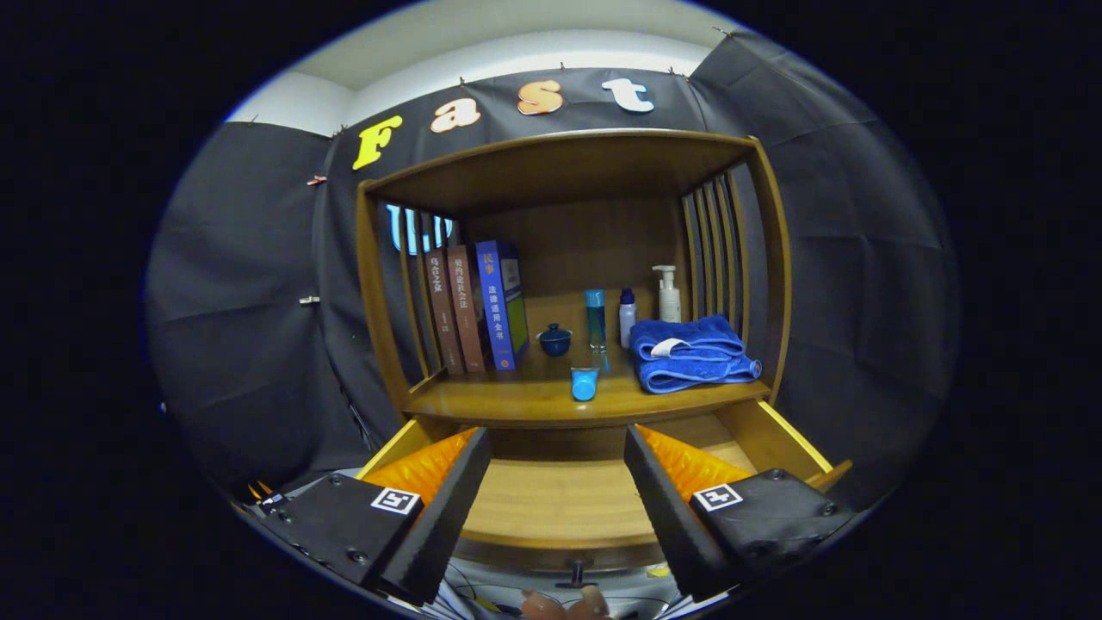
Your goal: Pull open the drawer, take out the items inside it, and place them on the countertop above the cabinet.
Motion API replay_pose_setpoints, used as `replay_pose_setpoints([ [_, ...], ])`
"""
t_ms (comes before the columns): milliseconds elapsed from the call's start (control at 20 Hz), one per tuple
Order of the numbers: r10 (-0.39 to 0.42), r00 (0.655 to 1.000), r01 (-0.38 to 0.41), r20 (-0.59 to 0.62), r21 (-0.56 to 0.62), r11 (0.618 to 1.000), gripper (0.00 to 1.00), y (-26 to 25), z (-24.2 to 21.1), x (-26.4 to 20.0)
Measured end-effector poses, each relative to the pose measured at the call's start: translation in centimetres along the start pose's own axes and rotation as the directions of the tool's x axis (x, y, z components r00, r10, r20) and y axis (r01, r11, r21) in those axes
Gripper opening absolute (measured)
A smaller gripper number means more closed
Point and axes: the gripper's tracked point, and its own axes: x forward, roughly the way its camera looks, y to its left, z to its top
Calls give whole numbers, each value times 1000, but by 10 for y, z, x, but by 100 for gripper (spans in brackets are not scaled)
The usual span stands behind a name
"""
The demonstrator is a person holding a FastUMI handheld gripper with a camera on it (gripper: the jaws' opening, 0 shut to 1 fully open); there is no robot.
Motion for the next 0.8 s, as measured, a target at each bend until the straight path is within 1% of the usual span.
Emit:
replay_pose_setpoints([
  [100, -14, 1000, 14, 19, 0, 1000, 100, -3, -22, -18],
  [250, -39, 998, 38, 41, 21, 999, 100, -12, -54, -26],
  [450, -87, 996, 86, 19, 36, 996, 100, -27, -94, -16],
  [550, -85, 996, 85, 3, 33, 996, 100, -28, -108, -10],
  [800, -114, 993, 114, 16, -1, 993, 99, -30, -110, -9],
])
